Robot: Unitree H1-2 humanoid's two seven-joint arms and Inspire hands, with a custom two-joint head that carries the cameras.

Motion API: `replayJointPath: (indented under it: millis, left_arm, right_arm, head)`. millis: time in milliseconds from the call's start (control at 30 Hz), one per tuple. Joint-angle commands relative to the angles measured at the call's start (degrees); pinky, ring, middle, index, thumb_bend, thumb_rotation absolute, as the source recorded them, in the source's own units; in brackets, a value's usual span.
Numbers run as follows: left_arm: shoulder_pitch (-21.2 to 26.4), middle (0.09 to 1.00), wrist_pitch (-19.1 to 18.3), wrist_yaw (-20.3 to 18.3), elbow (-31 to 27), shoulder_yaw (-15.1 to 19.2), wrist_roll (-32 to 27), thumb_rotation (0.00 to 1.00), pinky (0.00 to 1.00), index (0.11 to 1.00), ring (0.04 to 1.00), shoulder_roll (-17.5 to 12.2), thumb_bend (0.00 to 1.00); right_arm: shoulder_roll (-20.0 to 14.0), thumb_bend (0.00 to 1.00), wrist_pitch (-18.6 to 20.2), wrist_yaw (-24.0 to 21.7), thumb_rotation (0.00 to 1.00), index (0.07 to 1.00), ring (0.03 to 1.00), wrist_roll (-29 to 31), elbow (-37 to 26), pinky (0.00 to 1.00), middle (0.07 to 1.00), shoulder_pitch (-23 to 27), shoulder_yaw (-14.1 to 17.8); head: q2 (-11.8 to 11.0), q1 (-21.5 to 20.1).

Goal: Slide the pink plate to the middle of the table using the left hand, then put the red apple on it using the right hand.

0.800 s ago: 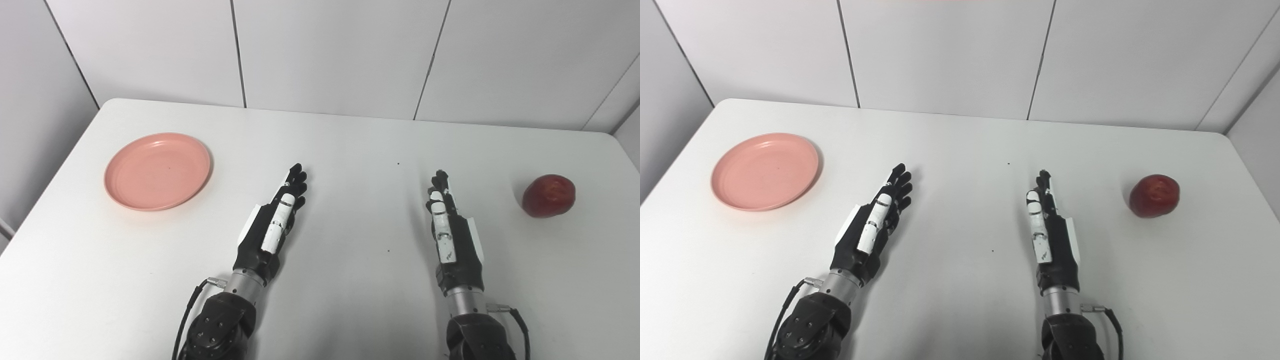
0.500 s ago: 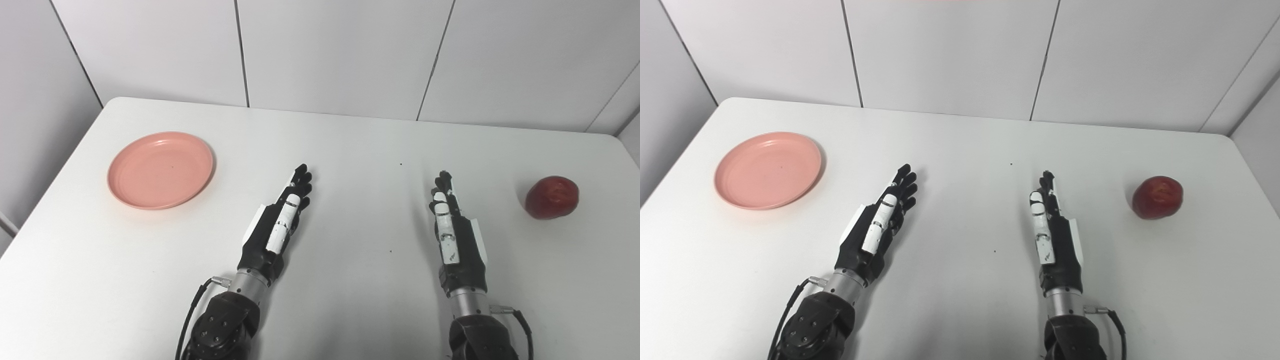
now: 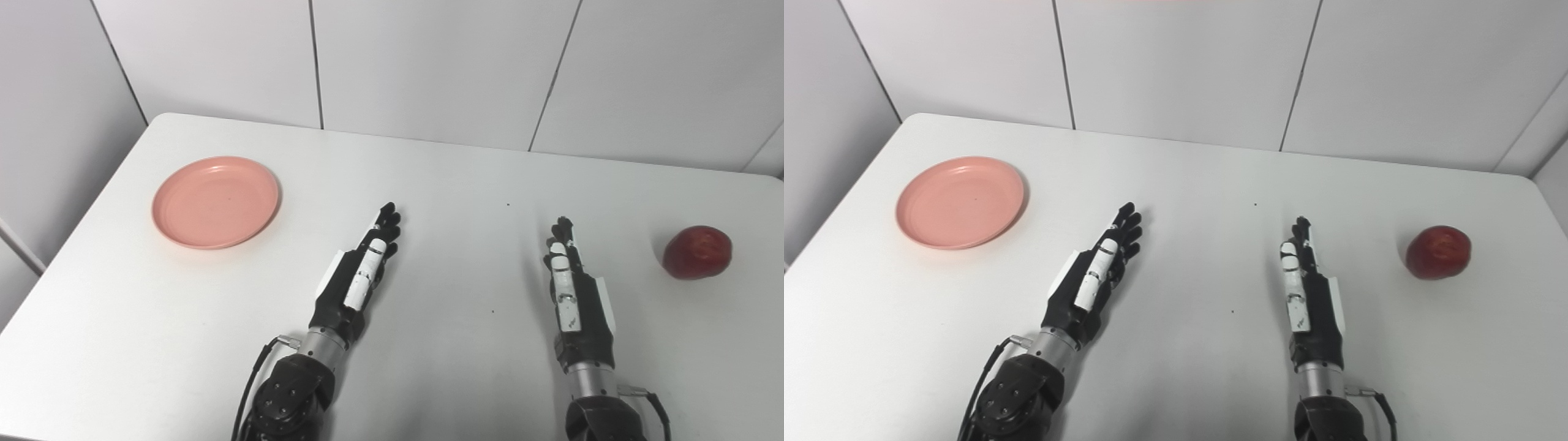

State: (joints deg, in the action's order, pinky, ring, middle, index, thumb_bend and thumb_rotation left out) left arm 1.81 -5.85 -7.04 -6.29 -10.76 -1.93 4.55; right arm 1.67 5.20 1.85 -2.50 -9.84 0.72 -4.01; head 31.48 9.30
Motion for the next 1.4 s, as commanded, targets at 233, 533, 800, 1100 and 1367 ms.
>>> replayJointPath:
  millis: [233, 533, 800, 1100, 1367]
  left_arm:
    - [1.4, 1.0, 3.6, 1.7, 1.8, -1.6, 2.7, 1.0, 1.0, 1.0, 1.0, 2.4, 0.44]
    - [1.8, 1.0, 3.9, 1.3, 2.9, -2.1, 2.6, 1.0, 1.0, 1.0, 1.0, 2.7, 0.42]
    - [2.2, 1.0, 3.8, 1.4, 3.1, -2.1, 3.0, 1.0, 1.0, 1.0, 1.0, 2.5, 0.42]
    - [3.5, 1.0, 2.4, 0.7, 0.7, -1.6, 2.9, 1.0, 1.0, 1.0, 1.0, 1.0, 0.45]
    - [5.4, 1.0, 2.1, 0.7, -2.8, 0.2, 1.4, 1.0, 1.0, 1.0, 1.0, 0.7, 0.42]
  right_arm:
    - [-2.0, 0.23, -7.5, -1.6, 1.0, 1.0, 1.0, 2.1, 2.7, 1.0, 1.0, 0.8, 1.5]
    - [-2.2, 0.19, -8.2, -2.1, 1.0, 1.0, 1.0, 3.1, 3.1, 1.0, 1.0, 0.8, 2.2]
    - [-2.7, 0.18, -7.9, -2.1, 1.0, 1.0, 1.0, 3.1, 3.2, 1.0, 1.0, 0.9, 1.9]
    - [-2.6, 0.16, -7.8, -2.1, 1.0, 1.0, 1.0, 3.1, 3.0, 1.0, 1.0, 0.8, 1.7]
    - [-2.8, 0.16, -7.0, -2.3, 1.0, 1.0, 1.0, 3.4, 2.6, 1.0, 1.0, 0.8, 1.7]
  head:
    - [-2.5, 4.9]
    - [-3.6, 6.8]
    - [-3.9, 7.3]
    - [-4.3, 8.2]
    - [-4.4, 8.9]
